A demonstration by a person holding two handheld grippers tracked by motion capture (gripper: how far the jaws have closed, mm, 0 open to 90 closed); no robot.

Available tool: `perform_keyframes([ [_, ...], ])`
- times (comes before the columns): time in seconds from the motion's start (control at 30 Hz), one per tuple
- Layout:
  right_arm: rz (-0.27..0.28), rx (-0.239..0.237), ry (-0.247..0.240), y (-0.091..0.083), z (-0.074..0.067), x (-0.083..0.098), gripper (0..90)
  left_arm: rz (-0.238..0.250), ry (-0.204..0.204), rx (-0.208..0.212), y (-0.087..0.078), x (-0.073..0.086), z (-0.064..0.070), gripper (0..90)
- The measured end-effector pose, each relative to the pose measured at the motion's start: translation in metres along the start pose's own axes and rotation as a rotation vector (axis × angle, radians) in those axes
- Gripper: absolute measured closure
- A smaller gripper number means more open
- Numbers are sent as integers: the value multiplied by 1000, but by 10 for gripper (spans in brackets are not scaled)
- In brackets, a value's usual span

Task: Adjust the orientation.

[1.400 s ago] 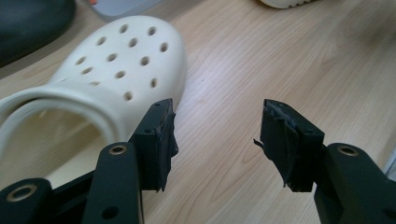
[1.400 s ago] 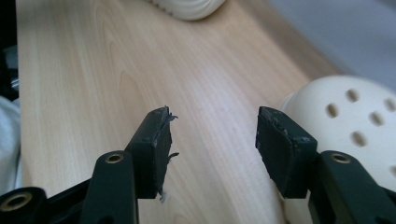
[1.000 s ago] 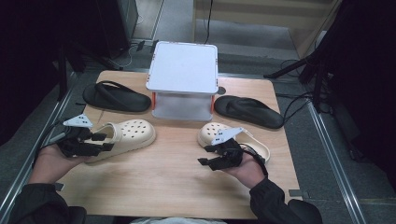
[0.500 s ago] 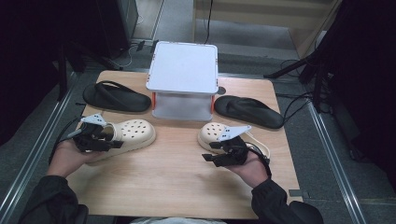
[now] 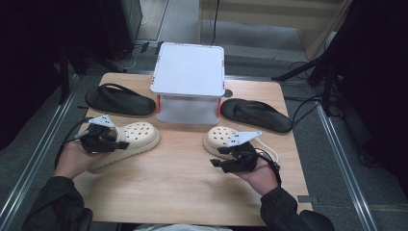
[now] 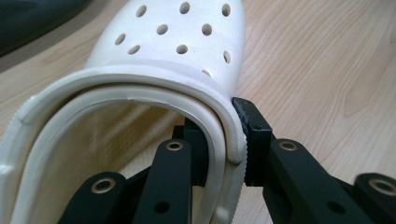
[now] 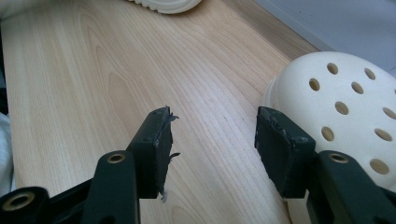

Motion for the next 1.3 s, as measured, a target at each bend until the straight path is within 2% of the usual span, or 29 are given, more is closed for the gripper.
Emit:
perform_keyframes([
  [0.13,7,-2,1,-1,0,0,473,11,-15,-9,-6,-4,2,777],
  [0.23,10,-2,1,-2,1,0,473,28,-10,-10,-10,-8,5,777],
  [0.33,14,-2,6,-2,-1,-1,474,48,0,15,-14,-18,17,776],
  [0.47,20,1,0,-3,-5,-1,475,48,1,17,-12,-31,32,776],
  [0.5,22,0,-3,-3,-5,-1,474,48,1,17,-12,-31,32,776],
  [0.53,23,0,-3,-3,-6,-1,475,53,17,24,-10,-38,41,776],
  [0.6,23,2,-3,-3,-6,-1,474,54,21,41,-8,-44,50,776],
  [0.63,25,2,-4,-4,-6,0,474,54,21,41,-8,-44,50,775],
  [0.77,28,5,-2,-5,-8,0,475,51,26,62,-2,-56,69,775],
  [0.83,30,8,-2,-6,-9,1,475,44,12,91,2,-62,81,775],
  [0.9,31,9,-1,-6,-9,2,475,42,14,96,4,-63,85,774],
  [0.93,30,11,2,-7,-10,3,474,37,24,98,7,-64,92,774],
  [1.0,34,14,5,-8,-11,3,475,25,36,106,9,-63,98,774],
  [1.17,40,19,9,-9,-10,5,474,18,26,113,16,-62,103,773],
  [1.3,43,26,16,-8,-11,5,475,23,49,108,25,-63,110,772],
])
Point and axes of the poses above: each handheld gripper's, and its own axes: y roughly forward along the jaws, x roughly out of its underside, z roughly to its right, the point moved 5 cm from there along y, roughly forward along the jaws, and after that the axes turned 14 degrees about -x, right-handed, at the moved point
